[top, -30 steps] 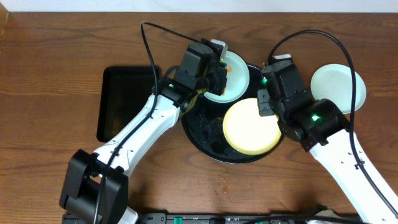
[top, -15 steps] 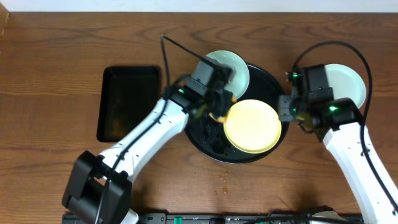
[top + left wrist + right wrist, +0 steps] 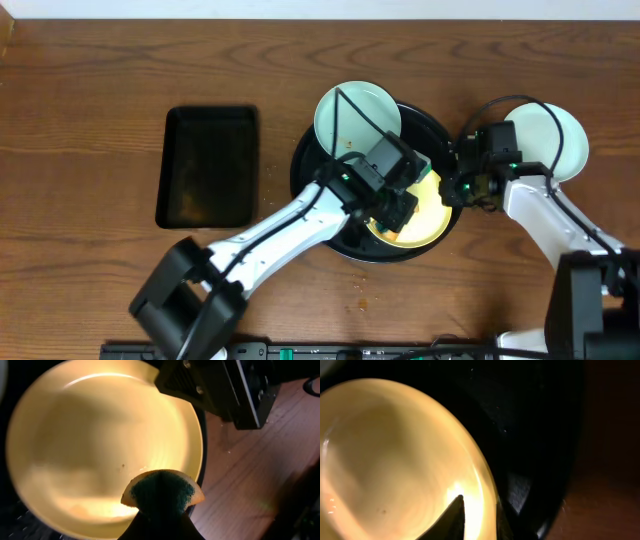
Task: Clean dirty plates on tray and stack at the side
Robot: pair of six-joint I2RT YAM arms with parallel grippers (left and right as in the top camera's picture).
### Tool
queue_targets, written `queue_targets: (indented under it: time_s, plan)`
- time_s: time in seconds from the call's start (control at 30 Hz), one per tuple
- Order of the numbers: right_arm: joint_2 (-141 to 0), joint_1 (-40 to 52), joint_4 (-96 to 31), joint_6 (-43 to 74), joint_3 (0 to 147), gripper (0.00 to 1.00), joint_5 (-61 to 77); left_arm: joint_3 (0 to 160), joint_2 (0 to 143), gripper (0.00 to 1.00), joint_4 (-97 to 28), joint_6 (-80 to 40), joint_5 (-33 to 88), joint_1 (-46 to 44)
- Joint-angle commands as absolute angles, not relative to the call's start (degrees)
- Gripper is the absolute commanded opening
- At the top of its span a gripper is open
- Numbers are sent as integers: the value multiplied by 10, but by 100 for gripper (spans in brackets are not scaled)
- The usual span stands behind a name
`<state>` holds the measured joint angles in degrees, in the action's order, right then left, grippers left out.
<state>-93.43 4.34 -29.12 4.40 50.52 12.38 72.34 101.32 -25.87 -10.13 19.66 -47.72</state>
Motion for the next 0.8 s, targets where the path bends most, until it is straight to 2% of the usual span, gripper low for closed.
queue_targets:
  time_s: [0.0, 0.47, 0.6, 0.77]
  plan:
    - [-953, 42, -287, 36, 502, 11, 138, 721, 1045, 8, -232, -91, 204, -480]
    - [-956, 42, -296, 38, 502, 6, 138, 725, 1082, 7, -202, -208, 378, -450]
    - [-956, 42, -298, 38, 502, 6, 138, 729, 1082, 7, -203, -270, 385, -421]
    - [-956, 42, -300, 38, 502, 6, 138, 729, 1095, 7, -203, -286, 386, -415]
